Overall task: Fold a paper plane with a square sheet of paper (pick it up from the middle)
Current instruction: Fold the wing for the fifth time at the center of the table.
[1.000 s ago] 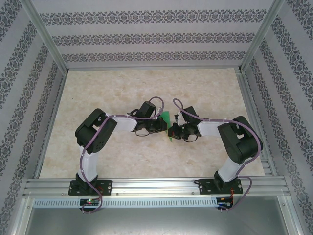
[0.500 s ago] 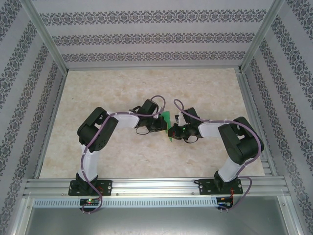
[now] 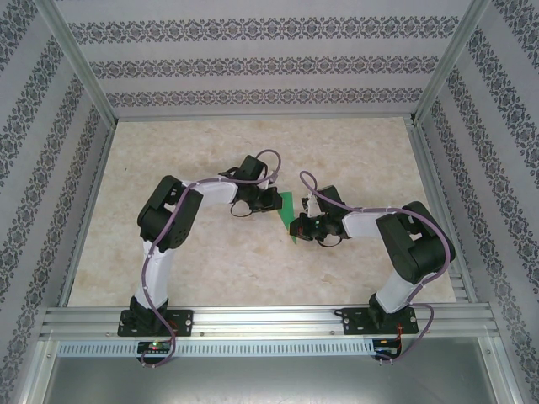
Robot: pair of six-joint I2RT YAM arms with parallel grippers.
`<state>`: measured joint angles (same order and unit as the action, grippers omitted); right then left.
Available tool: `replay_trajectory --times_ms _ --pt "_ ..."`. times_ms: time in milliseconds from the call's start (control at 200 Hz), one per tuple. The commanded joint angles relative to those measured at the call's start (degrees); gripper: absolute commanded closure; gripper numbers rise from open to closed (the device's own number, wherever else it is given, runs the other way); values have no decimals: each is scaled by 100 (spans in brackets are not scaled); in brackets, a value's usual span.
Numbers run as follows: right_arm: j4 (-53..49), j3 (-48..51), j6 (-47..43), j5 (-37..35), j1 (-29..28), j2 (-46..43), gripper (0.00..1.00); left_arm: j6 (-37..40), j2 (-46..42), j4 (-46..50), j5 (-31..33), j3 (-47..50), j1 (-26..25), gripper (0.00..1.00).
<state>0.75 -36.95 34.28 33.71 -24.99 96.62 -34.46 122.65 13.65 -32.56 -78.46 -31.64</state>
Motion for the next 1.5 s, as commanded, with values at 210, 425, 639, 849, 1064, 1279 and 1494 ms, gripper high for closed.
replay_trajectory --times_ms 210,425,639,849,1064,1279,1494 --pt "-1338 425 -163 -477 30 340 100 523 409 283 492 -332 609 87" --pt "-1366 400 -167 -489 32 366 100 691 549 537 656 -593 834 87" --pt "-1298 360 -112 -443 25 302 100 823 298 771 679 -891 944 87" --pt "-803 126 109 -130 -82 468 100 535 -653 415 641 -351 828 86" --pt "-366 -335 298 103 -320 807 100 27 -1178 -545 260 697 405 86" --pt "-365 -469 243 179 -330 859 100 -61 -988 -736 211 946 38 86" --pt "-352 -433 123 236 -313 681 100 -61 -588 -560 523 776 11 87"
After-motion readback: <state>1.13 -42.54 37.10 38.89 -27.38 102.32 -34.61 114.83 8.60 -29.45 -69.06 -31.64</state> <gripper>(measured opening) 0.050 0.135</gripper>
